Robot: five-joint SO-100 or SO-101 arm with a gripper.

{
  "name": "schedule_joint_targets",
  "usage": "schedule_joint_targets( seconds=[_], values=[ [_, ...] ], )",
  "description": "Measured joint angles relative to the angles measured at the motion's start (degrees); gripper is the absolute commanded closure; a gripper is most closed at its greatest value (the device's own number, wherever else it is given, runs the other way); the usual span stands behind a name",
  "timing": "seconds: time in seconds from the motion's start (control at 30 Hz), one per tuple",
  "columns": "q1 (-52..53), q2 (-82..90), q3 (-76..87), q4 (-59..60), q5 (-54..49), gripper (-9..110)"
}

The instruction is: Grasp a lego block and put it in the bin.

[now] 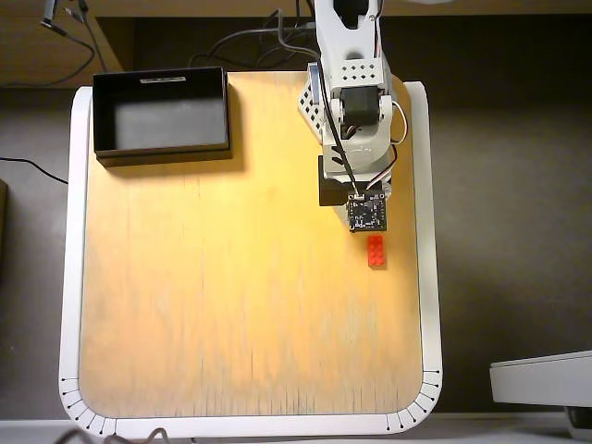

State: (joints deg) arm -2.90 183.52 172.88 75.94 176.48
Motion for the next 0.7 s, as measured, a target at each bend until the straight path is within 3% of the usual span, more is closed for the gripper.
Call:
schedule_joint_targets(
  seconds=[0.7],
  values=[
    [0.00, 0.00, 0.00, 0.00, -0.79, 101]
  ],
)
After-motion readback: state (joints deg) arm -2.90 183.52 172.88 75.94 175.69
